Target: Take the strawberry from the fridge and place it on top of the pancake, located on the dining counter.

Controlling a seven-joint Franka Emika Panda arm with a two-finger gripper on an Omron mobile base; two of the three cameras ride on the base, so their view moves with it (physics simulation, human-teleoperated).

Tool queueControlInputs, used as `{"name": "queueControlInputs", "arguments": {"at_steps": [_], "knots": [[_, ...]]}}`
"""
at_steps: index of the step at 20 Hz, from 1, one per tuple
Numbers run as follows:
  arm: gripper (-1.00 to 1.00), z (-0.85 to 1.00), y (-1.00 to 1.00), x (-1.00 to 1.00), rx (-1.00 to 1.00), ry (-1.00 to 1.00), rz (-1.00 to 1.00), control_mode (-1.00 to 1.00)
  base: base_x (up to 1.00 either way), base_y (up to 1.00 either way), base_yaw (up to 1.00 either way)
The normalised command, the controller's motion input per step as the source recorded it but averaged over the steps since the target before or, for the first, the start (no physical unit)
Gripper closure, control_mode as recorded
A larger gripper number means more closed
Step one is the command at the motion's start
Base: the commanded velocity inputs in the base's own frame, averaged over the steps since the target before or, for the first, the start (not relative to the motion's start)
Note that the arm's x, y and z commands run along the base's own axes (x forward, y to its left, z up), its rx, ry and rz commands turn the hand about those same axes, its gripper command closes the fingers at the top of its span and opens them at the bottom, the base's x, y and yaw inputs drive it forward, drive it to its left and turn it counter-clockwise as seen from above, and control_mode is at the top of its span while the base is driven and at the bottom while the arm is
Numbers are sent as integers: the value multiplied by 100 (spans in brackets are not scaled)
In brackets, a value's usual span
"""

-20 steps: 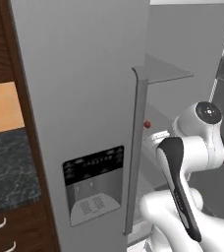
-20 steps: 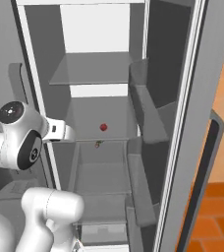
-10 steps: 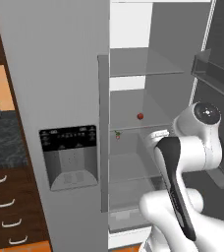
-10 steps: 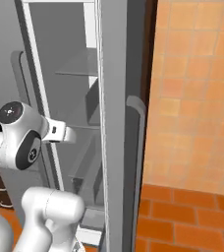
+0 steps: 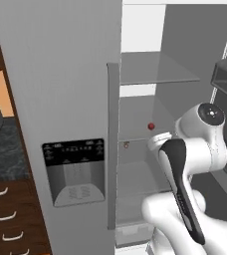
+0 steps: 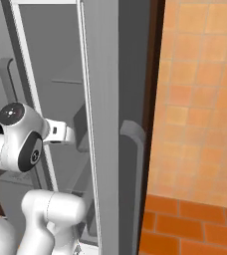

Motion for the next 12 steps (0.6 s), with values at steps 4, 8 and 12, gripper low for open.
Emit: {"name": "queueControlInputs", "arguments": {"at_steps": [4, 8, 12], "knots": [[-100, 0, 0, 0, 0, 0, 0, 100, 47, -6, -6], [-100, 0, -3, 37, 3, -4, -4, -100, 31, 0, -3], [-100, 0, -29, 75, 5, -5, -9, -100, 0, 0, 0]]}}
